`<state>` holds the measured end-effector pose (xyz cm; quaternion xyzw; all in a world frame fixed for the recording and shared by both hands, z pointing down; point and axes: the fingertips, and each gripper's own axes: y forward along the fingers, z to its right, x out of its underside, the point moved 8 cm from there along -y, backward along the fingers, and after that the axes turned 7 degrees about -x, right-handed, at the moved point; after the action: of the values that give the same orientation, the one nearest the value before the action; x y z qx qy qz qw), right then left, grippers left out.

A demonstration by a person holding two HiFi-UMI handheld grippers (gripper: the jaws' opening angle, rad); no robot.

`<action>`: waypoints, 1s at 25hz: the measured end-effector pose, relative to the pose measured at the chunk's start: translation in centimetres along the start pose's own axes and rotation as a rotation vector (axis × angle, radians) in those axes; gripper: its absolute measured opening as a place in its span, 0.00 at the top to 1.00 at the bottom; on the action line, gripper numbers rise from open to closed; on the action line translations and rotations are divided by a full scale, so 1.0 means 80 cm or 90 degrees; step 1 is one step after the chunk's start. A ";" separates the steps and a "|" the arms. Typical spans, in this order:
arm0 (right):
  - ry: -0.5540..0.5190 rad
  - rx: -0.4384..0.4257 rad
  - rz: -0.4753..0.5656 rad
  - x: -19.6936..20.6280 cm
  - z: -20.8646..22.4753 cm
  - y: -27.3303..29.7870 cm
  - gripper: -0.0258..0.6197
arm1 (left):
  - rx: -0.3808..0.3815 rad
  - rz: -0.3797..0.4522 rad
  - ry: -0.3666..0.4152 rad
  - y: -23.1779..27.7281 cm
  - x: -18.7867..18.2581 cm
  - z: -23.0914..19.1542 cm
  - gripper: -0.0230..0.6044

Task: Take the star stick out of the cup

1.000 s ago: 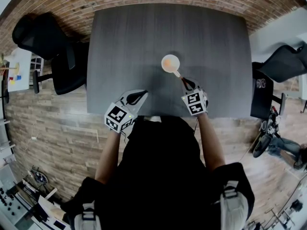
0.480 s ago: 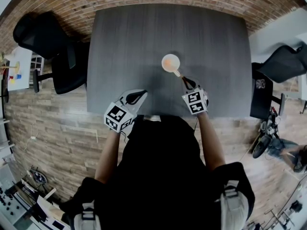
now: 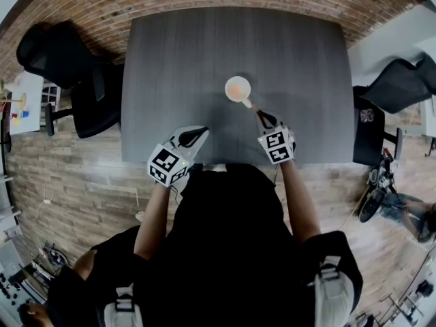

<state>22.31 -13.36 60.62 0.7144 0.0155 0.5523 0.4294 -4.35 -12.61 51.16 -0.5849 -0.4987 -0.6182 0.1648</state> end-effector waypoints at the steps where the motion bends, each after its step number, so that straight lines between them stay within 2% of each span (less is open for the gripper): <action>1: -0.002 0.000 0.001 0.000 -0.001 -0.002 0.94 | 0.002 0.001 0.001 0.000 -0.001 0.001 0.96; 19: -0.032 0.011 0.056 -0.025 0.002 -0.053 0.94 | -0.012 0.026 0.005 0.012 -0.008 0.011 0.96; 25: -0.046 0.012 0.090 -0.055 0.005 -0.069 0.94 | -0.014 0.031 0.007 0.014 -0.012 0.013 0.96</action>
<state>23.38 -12.33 53.71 0.7375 -0.0456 0.5547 0.3825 -2.63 -12.62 50.63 -0.5952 -0.4764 -0.6227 0.1760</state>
